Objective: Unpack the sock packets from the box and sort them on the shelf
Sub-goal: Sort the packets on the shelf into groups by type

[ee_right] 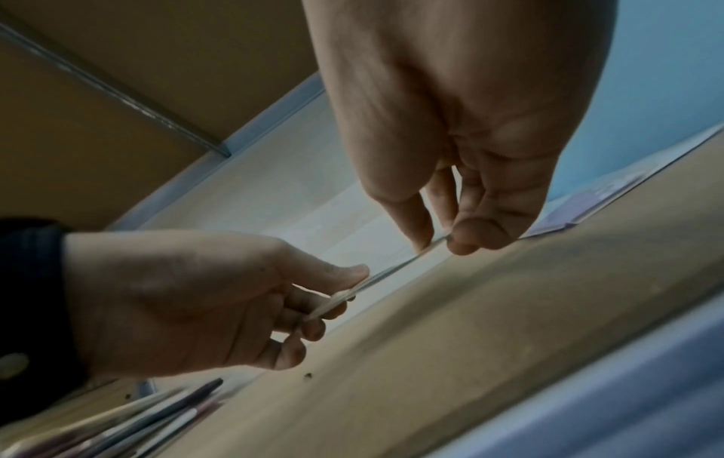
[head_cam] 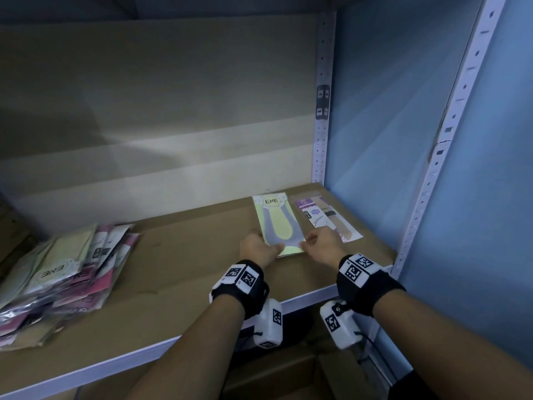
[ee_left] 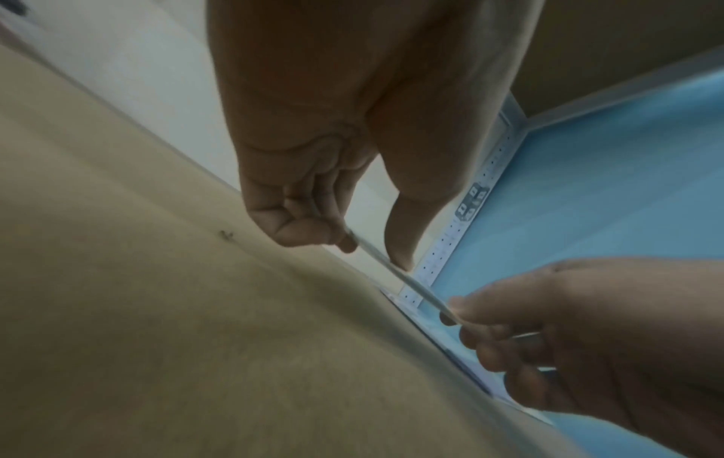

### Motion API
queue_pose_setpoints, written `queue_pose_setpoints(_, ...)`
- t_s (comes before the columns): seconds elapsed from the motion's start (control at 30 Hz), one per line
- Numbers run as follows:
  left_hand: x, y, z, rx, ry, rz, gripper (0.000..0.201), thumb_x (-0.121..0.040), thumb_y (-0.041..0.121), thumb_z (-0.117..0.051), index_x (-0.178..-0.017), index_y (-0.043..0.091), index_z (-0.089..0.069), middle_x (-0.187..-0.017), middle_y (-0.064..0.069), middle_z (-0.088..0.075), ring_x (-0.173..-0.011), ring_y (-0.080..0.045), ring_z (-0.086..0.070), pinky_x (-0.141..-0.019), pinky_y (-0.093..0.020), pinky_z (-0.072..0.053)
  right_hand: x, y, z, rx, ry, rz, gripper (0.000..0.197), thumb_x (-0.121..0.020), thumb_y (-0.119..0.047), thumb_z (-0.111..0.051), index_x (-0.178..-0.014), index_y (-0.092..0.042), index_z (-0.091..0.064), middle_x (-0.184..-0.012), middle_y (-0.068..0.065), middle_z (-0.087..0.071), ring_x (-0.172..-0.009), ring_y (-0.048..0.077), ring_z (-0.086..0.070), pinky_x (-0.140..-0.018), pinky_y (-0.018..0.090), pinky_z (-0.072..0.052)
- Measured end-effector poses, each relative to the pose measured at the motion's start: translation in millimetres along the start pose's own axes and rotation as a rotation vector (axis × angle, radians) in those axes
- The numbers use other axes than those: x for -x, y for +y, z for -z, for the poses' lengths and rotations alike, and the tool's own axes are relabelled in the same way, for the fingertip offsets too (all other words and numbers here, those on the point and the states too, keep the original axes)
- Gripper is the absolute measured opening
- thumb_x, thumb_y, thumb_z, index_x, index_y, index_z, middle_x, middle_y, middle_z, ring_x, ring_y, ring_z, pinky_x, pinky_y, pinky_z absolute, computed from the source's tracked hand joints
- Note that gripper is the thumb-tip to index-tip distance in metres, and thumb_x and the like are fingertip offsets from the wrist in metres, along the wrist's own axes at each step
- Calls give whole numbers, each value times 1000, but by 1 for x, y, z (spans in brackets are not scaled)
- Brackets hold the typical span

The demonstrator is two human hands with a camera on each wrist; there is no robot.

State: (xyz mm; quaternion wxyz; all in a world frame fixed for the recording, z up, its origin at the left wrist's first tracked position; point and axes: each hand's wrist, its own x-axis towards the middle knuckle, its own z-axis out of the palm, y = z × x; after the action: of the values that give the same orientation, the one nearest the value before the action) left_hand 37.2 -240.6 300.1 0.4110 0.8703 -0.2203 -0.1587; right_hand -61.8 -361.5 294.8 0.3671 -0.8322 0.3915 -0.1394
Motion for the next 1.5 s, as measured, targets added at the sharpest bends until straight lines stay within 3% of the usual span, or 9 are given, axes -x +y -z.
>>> queue_pose_setpoints(0.17,-11,12,-1,-274,-166,69,54,-86,41,-65,-124,3,-55,-127,-13,-58,-114,-27,-58,-83,-30,-48,-15,1,-3,146,-39,-23,26,-87,-22,-64,-97,2,-65,-99,17,-66,-95,31,-64,-69,27,-42)
queue_pose_setpoints(0.27,-17,12,-4,-316,-160,78,52,-84,38,-67,-121,4,-55,-124,-12,-59,-110,-26,-60,-79,-29,-47,-22,2,-6,189,-52,-13,24,-88,-21,-63,-100,0,-62,-101,15,-64,-99,32,-63,-70,28,-43)
queue_pose_setpoints(0.4,-23,12,-13,-365,-160,48,53,-88,39,-63,-126,4,-52,-129,-13,-56,-115,-27,-57,-81,-28,-45,-27,6,-12,237,-28,41,30,-90,-17,-57,-115,1,-57,-114,18,-62,-107,33,-59,-84,33,-48)
queue_pose_setpoints(0.53,-29,10,-17,-433,-120,16,64,-89,43,-58,-135,1,-40,-137,-17,-43,-126,-29,-44,-100,-33,-41,-32,10,-20,314,-19,93,23,-89,-12,-53,-104,2,-63,-109,21,-63,-99,34,-61,-75,31,-46)
queue_pose_setpoints(0.67,-29,8,-20,-481,-174,7,58,-85,38,-61,-131,9,-42,-132,-13,-40,-118,-30,-49,-91,-33,-43,-33,10,-24,384,-13,129,24,-88,-12,-55,-106,-1,-64,-114,21,-56,-102,37,-59,-86,35,-48)
queue_pose_setpoints(0.97,-25,10,-12,-543,-186,-44,53,-86,38,-60,-130,10,-46,-133,-13,-41,-117,-29,-51,-89,-32,-44,-22,0,-9,393,-52,210,20,-85,-17,-55,-95,-3,-62,-103,17,-60,-97,34,-57,-81,36,-50)
queue_pose_setpoints(1.17,-10,11,22,-605,-143,-127,49,-83,43,-61,-123,15,-56,-127,-7,-54,-115,-27,-53,-99,-41,-45,-4,-26,1,366,-52,320,20,-87,-20,-55,-99,-8,-64,-102,11,-64,-94,27,-60,-82,39,-52)
queue_pose_setpoints(1.37,8,-15,87,-537,-76,-87,36,-84,34,-64,-115,16,-59,-121,-5,-59,-109,-25,-58,-96,-39,-49,22,-73,-21,419,-39,387,23,-88,-23,-55,-90,-8,-73,-97,9,-67,-88,26,-63,-73,31,-52)
queue_pose_setpoints(1.5,21,-48,143,-546,-5,-41,38,-84,34,-64,-118,17,-58,-121,-5,-60,-110,-25,-57,-96,-38,-49,38,-111,-54,399,-97,408,21,-85,-24,-54,-89,-12,-72,-97,9,-68,-86,27,-64,-76,35,-55)
